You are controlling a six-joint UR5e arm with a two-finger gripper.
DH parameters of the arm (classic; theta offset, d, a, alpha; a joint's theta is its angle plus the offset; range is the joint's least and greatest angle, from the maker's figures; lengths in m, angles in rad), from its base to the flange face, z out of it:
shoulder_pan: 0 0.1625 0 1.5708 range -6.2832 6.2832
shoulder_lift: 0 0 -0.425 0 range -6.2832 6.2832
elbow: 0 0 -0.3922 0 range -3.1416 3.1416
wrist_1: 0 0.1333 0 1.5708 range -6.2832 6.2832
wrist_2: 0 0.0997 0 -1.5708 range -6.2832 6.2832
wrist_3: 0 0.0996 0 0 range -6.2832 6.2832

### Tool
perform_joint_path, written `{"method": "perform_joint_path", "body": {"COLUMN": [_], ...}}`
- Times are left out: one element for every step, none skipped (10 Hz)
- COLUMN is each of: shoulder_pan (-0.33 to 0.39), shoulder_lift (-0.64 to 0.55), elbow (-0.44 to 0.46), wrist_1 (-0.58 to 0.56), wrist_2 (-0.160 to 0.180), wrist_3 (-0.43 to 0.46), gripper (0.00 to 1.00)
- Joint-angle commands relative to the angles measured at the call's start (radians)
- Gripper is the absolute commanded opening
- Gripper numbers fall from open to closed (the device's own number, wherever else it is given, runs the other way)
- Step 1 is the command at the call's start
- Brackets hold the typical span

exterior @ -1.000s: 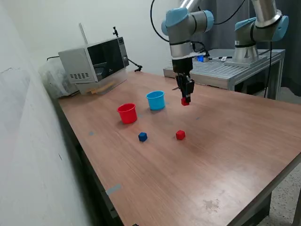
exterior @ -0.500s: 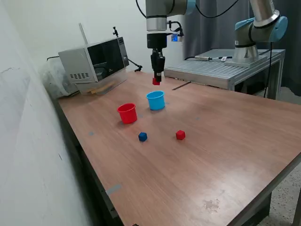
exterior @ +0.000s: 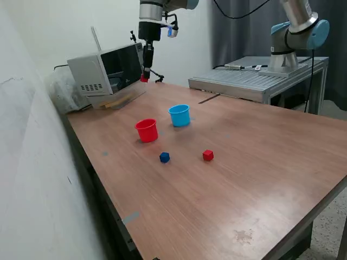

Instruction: Place red objects in the red bin, and blue objects in the blue bin.

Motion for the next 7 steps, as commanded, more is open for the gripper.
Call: {"method": "perform_joint_path", "body": {"shoulder_pan": [-0.057, -0.076, -0.083, -0.083, -0.083, -0.083, -0.083], "shoulder_lift": [0.078, 0.109, 0.138, 0.166, 0.198, 0.220, 0.243], "elbow": [-0.073, -0.093, -0.102, -0.104, -0.095, -0.091, -0.090], "wrist_1": [-0.016, -0.017, -0.017, -0.023, -0.036, -0.040, -0.051], "wrist_2": [0.000, 0.000, 0.000, 0.000, 0.000, 0.000, 0.000], "wrist_3": [-0.006, -0.006, -0.006, -0.006, -0.006, -0.006, -0.006], "gripper": [0.00, 0.00, 0.00, 0.00, 0.00, 0.00, 0.00]}}
